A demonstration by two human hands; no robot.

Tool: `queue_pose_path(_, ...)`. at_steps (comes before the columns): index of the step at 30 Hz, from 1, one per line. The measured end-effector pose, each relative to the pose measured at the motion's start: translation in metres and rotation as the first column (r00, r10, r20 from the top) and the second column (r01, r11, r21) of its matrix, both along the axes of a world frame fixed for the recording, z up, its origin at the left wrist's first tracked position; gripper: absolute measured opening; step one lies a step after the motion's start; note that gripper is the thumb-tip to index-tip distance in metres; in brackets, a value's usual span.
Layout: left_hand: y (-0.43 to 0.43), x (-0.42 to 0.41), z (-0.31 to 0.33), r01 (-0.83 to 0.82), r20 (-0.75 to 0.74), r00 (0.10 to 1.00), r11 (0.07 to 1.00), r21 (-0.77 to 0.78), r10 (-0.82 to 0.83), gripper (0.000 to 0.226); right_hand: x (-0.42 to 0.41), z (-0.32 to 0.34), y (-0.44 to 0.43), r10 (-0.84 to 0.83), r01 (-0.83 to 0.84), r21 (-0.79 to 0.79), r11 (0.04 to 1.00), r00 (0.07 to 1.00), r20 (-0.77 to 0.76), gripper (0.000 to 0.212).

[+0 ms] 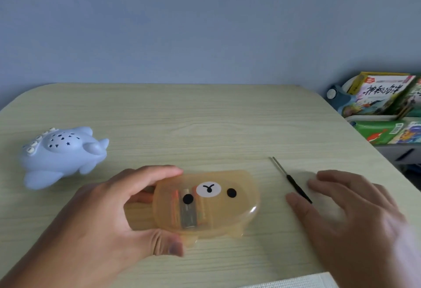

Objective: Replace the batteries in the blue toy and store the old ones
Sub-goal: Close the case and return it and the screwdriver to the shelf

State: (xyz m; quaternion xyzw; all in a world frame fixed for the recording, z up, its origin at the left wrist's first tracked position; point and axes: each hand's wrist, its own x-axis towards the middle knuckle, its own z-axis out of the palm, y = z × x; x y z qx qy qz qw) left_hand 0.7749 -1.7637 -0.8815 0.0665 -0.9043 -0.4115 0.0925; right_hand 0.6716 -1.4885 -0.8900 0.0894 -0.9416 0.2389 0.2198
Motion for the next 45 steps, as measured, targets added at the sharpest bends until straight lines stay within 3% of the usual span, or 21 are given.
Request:
queue_pose_path(4,-0.007,-0.005,-0.016,0.021,-0.043,0.999,0.998,0.06,-0.019,0.089,0.002,0.005,-0.004,0.012,-0.013,-0.048,0.999,1.0,-0.013,0.01)
queue_pose_path(7,-0.005,-0.008,-0.02,0.03,-0.061,0.998,0.995,0.091,-0.024,0.089,0.004,0.006,-0.008,0.027,-0.025,-0.06,0.998,0.999,0.034,0.012)
queue_pose_path(10,0.002,-0.006,-0.015,0.0,-0.164,0.986,0.997,0.076,0.013,0.073,0.005,0.007,-0.012,0.045,-0.044,-0.023,0.999,0.998,0.05,0.014)
queue_pose_path(12,-0.002,-0.006,-0.014,0.008,-0.133,0.991,0.988,0.151,0.012,0.083,0.006,0.01,-0.015,0.063,-0.062,-0.018,0.998,0.997,0.043,0.013)
queue_pose_path(17,-0.017,-0.007,0.02,0.005,-0.09,0.996,0.987,0.161,0.01,0.09,0.006,0.031,-0.032,0.13,-0.099,-0.216,0.971,0.982,0.134,0.01)
queue_pose_path(20,-0.033,-0.011,0.056,-0.012,-0.061,0.998,0.986,0.167,0.022,0.09,0.001,0.057,-0.055,0.163,-0.13,-0.247,0.96,0.979,0.118,0.004)
queue_pose_path(27,-0.095,-0.036,0.232,0.003,0.03,1.0,0.991,0.136,-0.007,0.089,-0.023,0.228,-0.113,0.148,-0.109,-0.218,0.97,0.974,0.17,0.019)
queue_pose_path(32,-0.123,-0.066,0.368,-0.052,0.045,0.998,0.991,0.121,0.046,0.082,-0.052,0.348,-0.139,0.14,-0.109,-0.256,0.96,0.984,0.107,0.026)
queue_pose_path(40,-0.09,-0.092,0.499,-0.093,0.03,0.996,0.967,0.238,0.088,0.083,-0.075,0.478,-0.119,0.277,-0.23,-0.354,0.906,0.957,0.088,0.02)
queue_pose_path(45,-0.059,-0.092,0.641,-0.058,0.03,0.998,0.948,0.314,0.051,0.084,-0.076,0.625,-0.086,0.253,-0.202,-0.34,0.918,0.961,0.114,0.015)
